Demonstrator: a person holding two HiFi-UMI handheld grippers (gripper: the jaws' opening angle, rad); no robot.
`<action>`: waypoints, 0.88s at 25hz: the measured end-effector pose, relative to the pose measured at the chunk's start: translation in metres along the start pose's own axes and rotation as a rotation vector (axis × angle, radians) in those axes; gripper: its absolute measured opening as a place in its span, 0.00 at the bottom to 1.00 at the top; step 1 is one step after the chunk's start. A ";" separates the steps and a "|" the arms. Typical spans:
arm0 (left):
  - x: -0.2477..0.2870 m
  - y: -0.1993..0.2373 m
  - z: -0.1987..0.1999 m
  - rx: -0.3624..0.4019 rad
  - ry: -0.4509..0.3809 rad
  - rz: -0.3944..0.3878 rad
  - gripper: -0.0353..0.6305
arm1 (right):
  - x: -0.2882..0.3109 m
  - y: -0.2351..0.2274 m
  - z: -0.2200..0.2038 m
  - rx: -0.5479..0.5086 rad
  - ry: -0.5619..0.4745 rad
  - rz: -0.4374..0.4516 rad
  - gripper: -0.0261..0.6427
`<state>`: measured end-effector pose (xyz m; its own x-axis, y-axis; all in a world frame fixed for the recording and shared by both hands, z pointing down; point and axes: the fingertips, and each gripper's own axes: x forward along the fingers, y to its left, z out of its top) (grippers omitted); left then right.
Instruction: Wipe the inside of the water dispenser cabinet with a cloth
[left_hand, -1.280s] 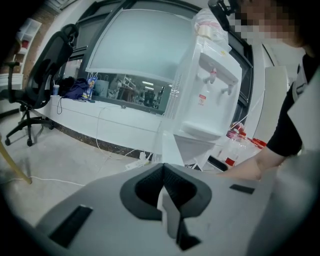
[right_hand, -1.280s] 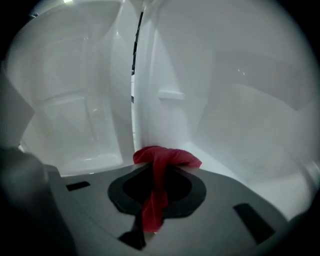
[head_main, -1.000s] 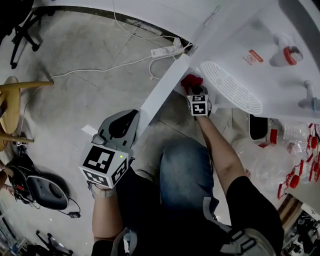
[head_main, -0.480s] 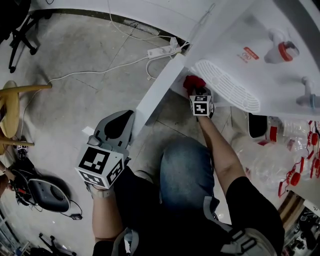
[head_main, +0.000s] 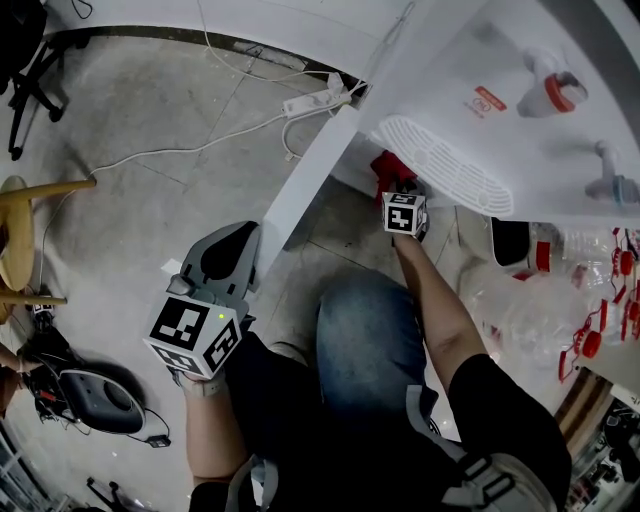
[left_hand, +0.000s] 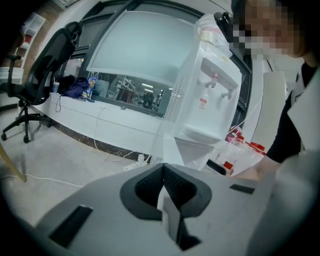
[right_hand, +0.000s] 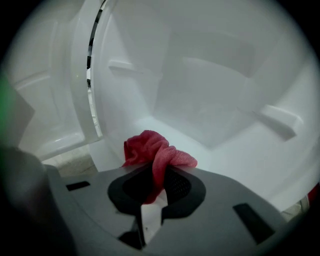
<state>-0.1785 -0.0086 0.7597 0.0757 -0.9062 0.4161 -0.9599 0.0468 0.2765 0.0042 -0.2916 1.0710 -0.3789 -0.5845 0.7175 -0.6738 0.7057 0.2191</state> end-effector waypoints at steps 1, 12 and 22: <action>0.000 0.001 0.000 -0.001 -0.002 0.000 0.07 | -0.001 -0.002 -0.003 0.002 0.009 -0.009 0.11; 0.001 0.003 0.001 -0.014 -0.016 -0.017 0.06 | -0.014 -0.026 -0.033 -0.059 0.091 -0.122 0.11; 0.001 0.002 0.001 -0.012 -0.018 -0.016 0.07 | -0.001 0.005 -0.013 -0.034 0.034 -0.018 0.11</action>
<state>-0.1811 -0.0097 0.7599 0.0864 -0.9142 0.3960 -0.9553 0.0368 0.2934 0.0095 -0.2819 1.0799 -0.3447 -0.5833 0.7355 -0.6580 0.7089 0.2538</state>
